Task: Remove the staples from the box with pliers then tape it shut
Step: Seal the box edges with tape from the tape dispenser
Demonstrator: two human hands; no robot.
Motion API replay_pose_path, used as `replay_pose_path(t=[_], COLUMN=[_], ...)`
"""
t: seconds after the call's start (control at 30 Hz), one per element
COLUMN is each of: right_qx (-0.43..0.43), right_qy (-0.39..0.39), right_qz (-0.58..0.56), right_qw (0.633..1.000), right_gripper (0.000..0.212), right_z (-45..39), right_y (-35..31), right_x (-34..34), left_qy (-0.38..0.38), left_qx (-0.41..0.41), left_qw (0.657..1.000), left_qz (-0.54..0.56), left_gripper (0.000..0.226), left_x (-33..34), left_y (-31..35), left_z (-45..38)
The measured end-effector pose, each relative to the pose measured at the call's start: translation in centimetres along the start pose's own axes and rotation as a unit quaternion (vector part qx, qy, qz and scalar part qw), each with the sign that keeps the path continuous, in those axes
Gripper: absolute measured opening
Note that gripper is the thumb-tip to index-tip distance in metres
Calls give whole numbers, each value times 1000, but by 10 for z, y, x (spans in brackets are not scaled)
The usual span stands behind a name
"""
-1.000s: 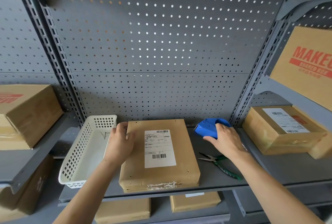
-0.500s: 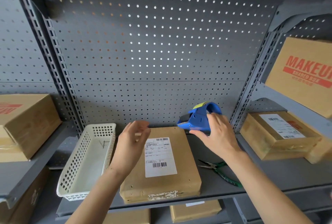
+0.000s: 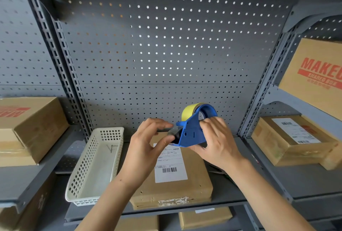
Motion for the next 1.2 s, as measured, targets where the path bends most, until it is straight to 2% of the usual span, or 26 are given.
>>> replay_pose_path(t=[0.13,0.23,0.4,0.63,0.73,0.8,0.93,1.2], right_qx=[1,10,46,119,149,170,203,288], right_qy=[-6,-14,-17,-24,-20,-16,-19,-19], right_qz=[-1,-4,10,-9,10,24,39,68], right_qw=[1000,1000,999,993,989,985,978,955], right_gripper=[45,47,64,66,67,70,70,67], right_z=[-2,0,14,40,52,61,75,98], right_y=[-5,-8,-8,-10,-12,-15,-23,-43], right_x=[0,1,0,-12,-25,-35,-47,-64], left_qy=[19,37,58,48,12,-18,-77,-180], left_qx=[4,4,11,10,-61,-100,-114,-127], left_qw=[999,999,997,996,989,979,972,959], left_qz=[34,37,45,74,137,179,191,177], left_gripper=[4,4,4,5,23,22,2,11], left_x=[-4,-7,-7,11,24,34,48,72], left_y=[-2,-1,2,6,-1,-5,-6,-6], left_z=[1,1,-5,-14,-15,-16,-17,-10])
Point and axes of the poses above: each hand's wrist, its own z-axis away from the middle knuckle, its own x-axis out of the palm, y = z × x, the point moved 7 cm from there along -z, towards the middle knuckle, and after that the axes turned 2 degrees about z, right-handed, at the moved point
